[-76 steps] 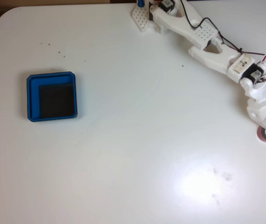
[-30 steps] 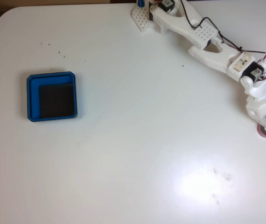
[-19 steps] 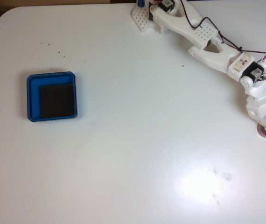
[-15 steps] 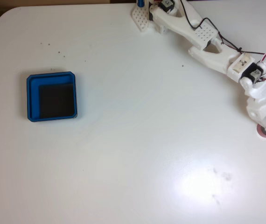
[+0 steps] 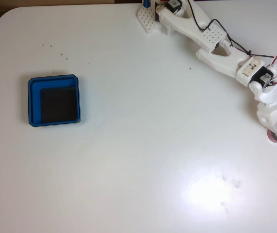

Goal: Pick the red roll and drop it in the blue box

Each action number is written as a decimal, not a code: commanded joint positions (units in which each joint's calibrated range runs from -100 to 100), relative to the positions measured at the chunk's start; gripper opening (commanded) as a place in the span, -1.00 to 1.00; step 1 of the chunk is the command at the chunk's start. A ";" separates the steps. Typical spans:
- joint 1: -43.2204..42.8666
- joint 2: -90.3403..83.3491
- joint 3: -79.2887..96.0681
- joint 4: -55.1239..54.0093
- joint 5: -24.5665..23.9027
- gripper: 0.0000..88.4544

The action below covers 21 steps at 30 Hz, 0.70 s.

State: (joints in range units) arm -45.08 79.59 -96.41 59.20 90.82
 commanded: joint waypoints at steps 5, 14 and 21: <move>-0.11 -0.83 -2.33 -0.45 0.33 -0.58; -0.01 -1.00 -2.33 5.00 0.33 -0.58; -0.01 -1.08 -2.42 5.99 0.33 -0.77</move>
State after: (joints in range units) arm -45.08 79.68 -96.41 64.70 90.90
